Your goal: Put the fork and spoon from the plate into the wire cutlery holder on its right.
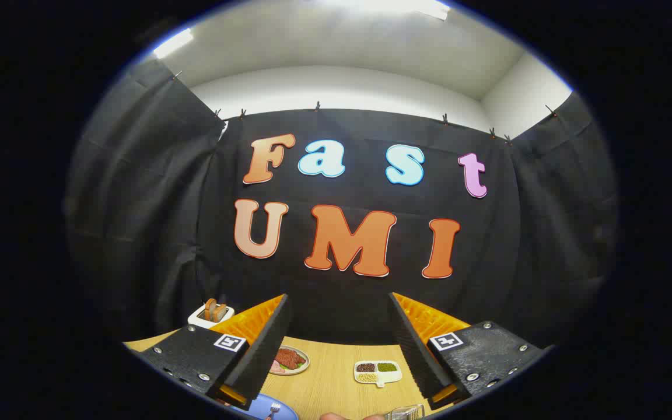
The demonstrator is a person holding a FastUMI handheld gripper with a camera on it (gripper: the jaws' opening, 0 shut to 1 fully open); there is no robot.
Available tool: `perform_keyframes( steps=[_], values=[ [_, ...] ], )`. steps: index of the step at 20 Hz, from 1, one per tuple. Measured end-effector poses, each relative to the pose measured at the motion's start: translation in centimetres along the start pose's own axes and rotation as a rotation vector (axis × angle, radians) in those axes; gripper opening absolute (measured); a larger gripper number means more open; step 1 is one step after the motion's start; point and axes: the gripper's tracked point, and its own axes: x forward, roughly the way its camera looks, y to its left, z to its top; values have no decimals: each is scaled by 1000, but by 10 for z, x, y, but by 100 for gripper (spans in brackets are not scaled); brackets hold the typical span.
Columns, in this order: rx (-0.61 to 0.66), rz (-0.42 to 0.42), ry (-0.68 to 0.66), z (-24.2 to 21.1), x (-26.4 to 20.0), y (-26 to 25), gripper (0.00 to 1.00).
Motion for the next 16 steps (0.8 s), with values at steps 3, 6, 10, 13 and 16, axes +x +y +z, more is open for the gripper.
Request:
perform_keyframes(
  steps=[3, 6, 10, 13, 16],
  values=[
    [5, 3, 17, -3, 0, 5, 98],
    [11, 16, 47, -10, -2, 13, 99],
    [22, 40, 67, -9, -5, 26, 99],
    [29, 56, 50, -4, -4, 36, 99],
    [31, 76, 116, -26, -3, 48, 99]
  ],
)
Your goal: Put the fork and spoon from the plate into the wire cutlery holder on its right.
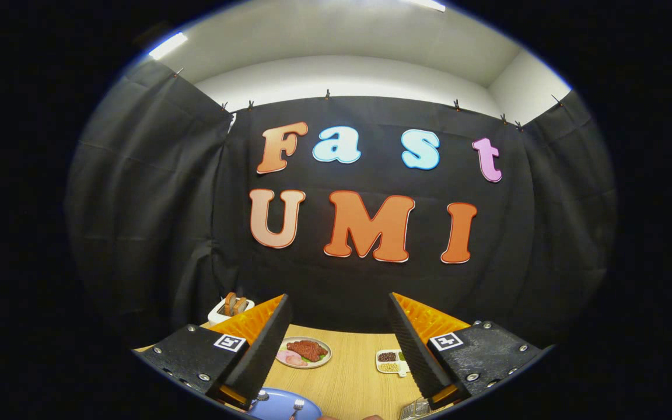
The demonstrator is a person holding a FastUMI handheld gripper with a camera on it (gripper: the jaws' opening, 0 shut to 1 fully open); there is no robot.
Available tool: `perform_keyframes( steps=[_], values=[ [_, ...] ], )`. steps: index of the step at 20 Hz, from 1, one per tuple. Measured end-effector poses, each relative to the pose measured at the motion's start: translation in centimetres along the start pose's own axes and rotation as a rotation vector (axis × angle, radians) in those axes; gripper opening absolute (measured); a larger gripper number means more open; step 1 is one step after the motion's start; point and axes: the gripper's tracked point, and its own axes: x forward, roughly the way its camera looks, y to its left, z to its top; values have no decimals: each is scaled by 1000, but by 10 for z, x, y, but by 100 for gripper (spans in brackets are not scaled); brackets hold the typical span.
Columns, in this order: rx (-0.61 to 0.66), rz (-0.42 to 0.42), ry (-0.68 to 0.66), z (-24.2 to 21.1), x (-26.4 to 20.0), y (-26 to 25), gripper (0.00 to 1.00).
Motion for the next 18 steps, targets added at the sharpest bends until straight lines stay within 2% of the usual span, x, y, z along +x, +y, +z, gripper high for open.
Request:
perform_keyframes(
  steps=[6, 10, 18],
  values=[
    [39, 92, 316, -79, 10, 37, 98],
    [64, 130, 476, -132, 12, 57, 98],
    [53, 188, 924, -261, -14, 87, 96]
  ],
)
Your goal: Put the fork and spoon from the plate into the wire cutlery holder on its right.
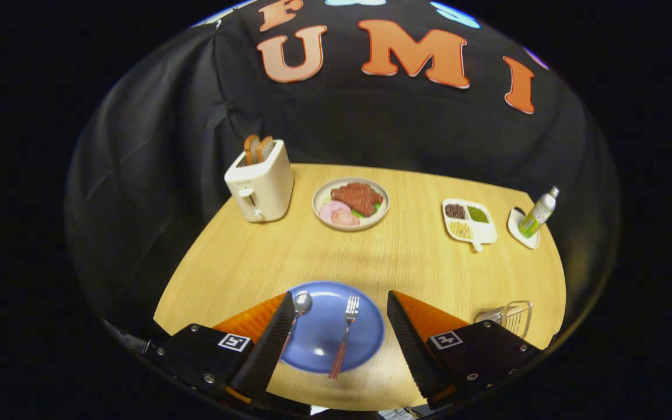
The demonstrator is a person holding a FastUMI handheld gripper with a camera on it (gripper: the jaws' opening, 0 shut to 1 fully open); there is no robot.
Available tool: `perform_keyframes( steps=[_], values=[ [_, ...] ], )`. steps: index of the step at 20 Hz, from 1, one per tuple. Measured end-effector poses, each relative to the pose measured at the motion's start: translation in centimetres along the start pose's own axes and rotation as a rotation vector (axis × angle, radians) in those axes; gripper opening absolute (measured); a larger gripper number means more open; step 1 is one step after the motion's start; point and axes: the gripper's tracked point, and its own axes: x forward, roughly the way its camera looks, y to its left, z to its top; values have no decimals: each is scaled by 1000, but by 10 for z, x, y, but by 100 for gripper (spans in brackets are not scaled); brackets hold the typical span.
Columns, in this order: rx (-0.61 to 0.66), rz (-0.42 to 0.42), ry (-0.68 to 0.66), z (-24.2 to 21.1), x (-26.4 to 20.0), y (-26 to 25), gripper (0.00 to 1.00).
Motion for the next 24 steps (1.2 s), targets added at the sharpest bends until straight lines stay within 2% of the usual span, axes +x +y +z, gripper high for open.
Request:
perform_keyframes(
  steps=[4, 6, 9, 12, 14, 18, 19, 20, 21, 24],
  values=[
    [-3, 6, 195, -47, 33, 4, 95],
    [-11, 10, 284, -68, 45, 6, 91],
    [-28, -21, 387, -96, 62, -3, 89],
    [12, -13, 462, -109, 70, -3, 83],
    [32, -13, 503, -116, 77, -5, 74],
    [39, -16, 544, -126, 86, -3, 48],
    [39, -25, 549, -129, 87, -4, 37],
    [41, -33, 546, -129, 89, -4, 32],
    [42, -42, 544, -129, 89, -5, 20],
    [71, -2, 533, -127, 87, 0, 9]
  ],
)
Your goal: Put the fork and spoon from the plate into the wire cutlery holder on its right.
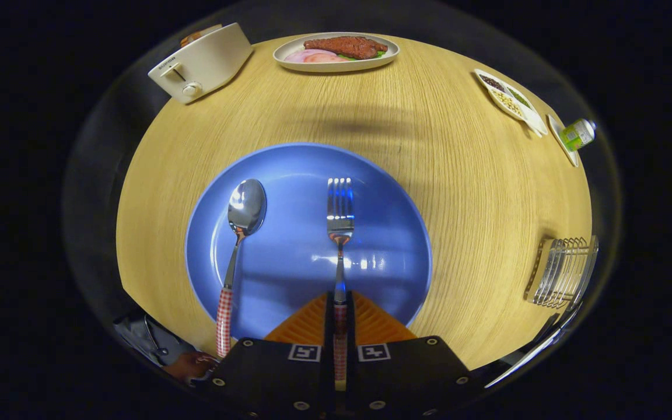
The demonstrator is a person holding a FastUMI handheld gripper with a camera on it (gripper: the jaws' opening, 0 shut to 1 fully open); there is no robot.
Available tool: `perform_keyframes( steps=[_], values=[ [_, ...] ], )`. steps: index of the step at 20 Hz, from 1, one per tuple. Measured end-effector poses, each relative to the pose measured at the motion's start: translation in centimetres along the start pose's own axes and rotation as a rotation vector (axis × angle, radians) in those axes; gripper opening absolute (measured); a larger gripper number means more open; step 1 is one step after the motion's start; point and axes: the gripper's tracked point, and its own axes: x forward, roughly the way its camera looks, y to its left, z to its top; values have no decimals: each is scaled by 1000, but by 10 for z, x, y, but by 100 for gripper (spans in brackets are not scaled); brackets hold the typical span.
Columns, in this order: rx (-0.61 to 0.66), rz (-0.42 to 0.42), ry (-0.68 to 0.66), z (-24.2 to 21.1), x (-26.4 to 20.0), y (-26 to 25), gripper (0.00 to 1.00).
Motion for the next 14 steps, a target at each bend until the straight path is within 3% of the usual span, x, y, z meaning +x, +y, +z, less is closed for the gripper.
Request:
perform_keyframes(
  steps=[7, 14],
  values=[
    [29, 44, -128, 13, -40, -12, 5],
    [136, 17, -192, -3, -105, -77, 5]
  ],
)
